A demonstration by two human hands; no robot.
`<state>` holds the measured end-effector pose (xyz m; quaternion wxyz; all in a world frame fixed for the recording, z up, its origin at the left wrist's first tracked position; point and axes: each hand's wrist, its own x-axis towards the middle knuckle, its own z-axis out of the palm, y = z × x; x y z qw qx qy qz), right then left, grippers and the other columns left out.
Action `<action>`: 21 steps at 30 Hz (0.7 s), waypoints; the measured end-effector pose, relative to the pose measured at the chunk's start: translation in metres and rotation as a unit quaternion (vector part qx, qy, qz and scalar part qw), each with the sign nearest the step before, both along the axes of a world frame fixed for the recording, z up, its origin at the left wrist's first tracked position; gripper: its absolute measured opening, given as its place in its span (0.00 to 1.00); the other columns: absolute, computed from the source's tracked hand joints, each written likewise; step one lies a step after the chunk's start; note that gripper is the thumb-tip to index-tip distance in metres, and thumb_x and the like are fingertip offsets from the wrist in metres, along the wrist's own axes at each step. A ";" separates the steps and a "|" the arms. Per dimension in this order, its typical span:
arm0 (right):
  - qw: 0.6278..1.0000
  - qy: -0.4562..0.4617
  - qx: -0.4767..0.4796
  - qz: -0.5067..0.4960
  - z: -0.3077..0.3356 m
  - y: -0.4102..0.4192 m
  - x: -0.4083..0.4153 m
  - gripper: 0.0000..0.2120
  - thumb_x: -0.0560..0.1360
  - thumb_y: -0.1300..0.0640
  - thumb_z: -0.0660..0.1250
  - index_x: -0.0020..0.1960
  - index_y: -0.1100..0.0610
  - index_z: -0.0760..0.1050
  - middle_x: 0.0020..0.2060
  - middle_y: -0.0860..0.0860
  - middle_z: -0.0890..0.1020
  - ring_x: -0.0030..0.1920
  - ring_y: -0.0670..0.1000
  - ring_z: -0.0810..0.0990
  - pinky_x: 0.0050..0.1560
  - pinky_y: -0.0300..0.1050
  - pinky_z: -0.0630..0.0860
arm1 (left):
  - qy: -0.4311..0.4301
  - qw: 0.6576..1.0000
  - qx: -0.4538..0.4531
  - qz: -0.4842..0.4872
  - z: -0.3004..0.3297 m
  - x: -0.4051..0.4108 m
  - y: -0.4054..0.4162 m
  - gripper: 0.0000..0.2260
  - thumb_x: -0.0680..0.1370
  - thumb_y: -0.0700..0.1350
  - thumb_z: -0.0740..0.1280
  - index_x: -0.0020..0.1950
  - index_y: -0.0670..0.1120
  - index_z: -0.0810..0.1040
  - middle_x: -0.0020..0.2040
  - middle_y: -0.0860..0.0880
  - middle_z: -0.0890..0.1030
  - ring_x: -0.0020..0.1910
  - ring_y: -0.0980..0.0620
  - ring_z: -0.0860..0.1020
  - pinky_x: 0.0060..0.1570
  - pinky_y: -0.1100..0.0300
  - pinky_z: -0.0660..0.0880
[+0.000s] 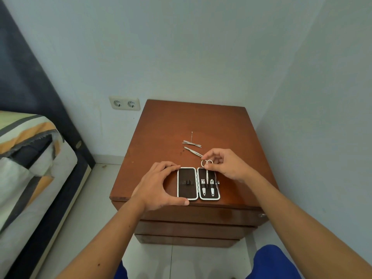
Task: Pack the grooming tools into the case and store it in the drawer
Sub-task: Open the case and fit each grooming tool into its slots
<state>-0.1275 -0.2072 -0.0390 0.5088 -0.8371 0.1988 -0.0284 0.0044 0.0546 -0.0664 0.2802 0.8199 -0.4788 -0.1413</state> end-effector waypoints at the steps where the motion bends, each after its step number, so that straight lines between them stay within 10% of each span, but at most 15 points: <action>1: 1.000 0.002 -0.008 -0.003 0.000 0.001 0.001 0.10 0.76 0.60 0.78 0.54 0.50 0.84 0.43 0.49 0.85 0.41 0.44 0.80 0.47 0.39 0.78 | 0.000 1.000 0.000 0.001 0.000 0.000 0.000 0.50 0.61 0.78 0.76 0.79 0.60 0.69 0.68 0.71 0.64 0.68 0.69 0.61 0.68 0.60 0.67; 7: 0.998 -0.007 0.057 -0.033 0.001 0.005 0.001 0.09 0.76 0.63 0.77 0.54 0.53 0.84 0.42 0.50 0.85 0.38 0.42 0.80 0.44 0.38 0.79 | 0.001 1.000 0.000 0.000 0.000 -0.001 0.000 0.50 0.61 0.78 0.76 0.79 0.60 0.68 0.68 0.70 0.64 0.67 0.68 0.61 0.68 0.60 0.67; 12: 0.991 0.029 -0.132 -0.014 -0.005 0.001 -0.001 0.11 0.75 0.54 0.79 0.57 0.49 0.85 0.50 0.48 0.85 0.42 0.43 0.78 0.44 0.33 0.75 | 0.000 1.000 0.003 -0.002 0.000 -0.001 0.000 0.50 0.61 0.78 0.76 0.79 0.61 0.68 0.68 0.71 0.63 0.67 0.68 0.61 0.68 0.60 0.67; 21: 0.988 0.005 -0.156 -0.020 -0.006 -0.001 0.002 0.11 0.76 0.55 0.78 0.57 0.50 0.86 0.48 0.45 0.81 0.40 0.42 0.75 0.42 0.28 0.71 | 0.001 1.000 -0.001 0.001 -0.001 0.000 0.000 0.50 0.61 0.78 0.76 0.79 0.60 0.68 0.69 0.70 0.64 0.69 0.68 0.61 0.68 0.60 0.67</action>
